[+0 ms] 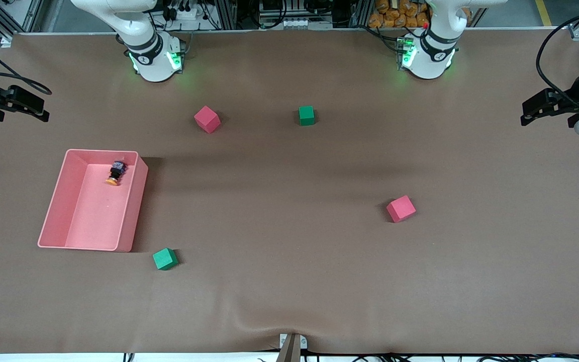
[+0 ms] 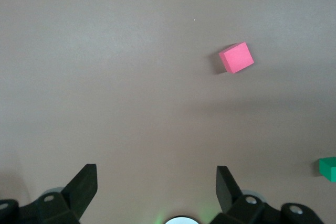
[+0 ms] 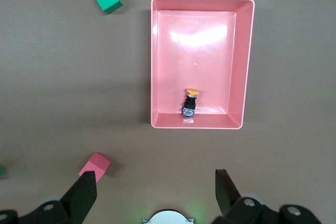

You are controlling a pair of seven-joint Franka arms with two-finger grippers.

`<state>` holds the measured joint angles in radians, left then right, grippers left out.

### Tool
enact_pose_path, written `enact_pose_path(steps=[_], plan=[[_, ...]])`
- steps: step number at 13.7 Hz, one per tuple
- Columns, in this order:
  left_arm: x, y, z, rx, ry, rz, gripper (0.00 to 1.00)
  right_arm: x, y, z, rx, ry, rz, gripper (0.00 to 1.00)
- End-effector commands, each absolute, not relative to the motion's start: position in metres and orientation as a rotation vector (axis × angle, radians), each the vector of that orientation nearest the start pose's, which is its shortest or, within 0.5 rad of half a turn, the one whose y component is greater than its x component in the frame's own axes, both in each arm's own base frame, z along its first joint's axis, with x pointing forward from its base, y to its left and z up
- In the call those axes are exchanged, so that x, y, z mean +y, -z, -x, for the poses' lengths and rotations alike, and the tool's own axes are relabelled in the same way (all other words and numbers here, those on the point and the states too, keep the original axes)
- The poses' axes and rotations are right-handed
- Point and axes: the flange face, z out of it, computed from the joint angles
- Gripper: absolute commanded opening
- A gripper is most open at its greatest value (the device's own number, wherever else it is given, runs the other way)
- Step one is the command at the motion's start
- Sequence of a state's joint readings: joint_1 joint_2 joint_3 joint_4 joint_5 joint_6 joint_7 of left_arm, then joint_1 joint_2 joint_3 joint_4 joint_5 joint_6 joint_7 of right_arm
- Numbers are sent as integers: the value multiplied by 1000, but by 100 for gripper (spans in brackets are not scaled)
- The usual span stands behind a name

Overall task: Place and upright button with both arms
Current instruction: 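Move the right gripper toward the pink tray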

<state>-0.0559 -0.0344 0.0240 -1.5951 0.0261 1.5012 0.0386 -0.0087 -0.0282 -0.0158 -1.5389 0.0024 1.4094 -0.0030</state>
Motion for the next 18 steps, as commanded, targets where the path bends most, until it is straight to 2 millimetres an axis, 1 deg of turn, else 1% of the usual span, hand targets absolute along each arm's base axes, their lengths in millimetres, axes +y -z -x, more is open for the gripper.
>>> enact_pose_path(steps=[1, 7, 10, 12, 13, 16, 18], plan=[[-12, -632, -540, 126, -82, 3125, 100, -11, -644, -528, 58, -161, 3136, 100], [-16, -631, -540, 138, -84, 3123, 100, -12, -639, -528, 63, -178, 3137, 100], [-17, -631, -540, 140, -84, 3125, 100, -15, -627, -528, 70, -225, 3146, 100], [-18, -631, -540, 143, -84, 3126, 100, -22, -612, -528, 96, -271, 3142, 100], [-17, -631, -540, 143, -84, 3124, 100, -26, -608, -529, 111, -283, 3143, 100], [-18, -630, -540, 143, -87, 3126, 100, -53, -574, -542, 160, -388, 3121, 100], [-18, -631, -540, 143, -84, 3126, 100, -51, -554, -548, 138, -426, 3124, 100]])
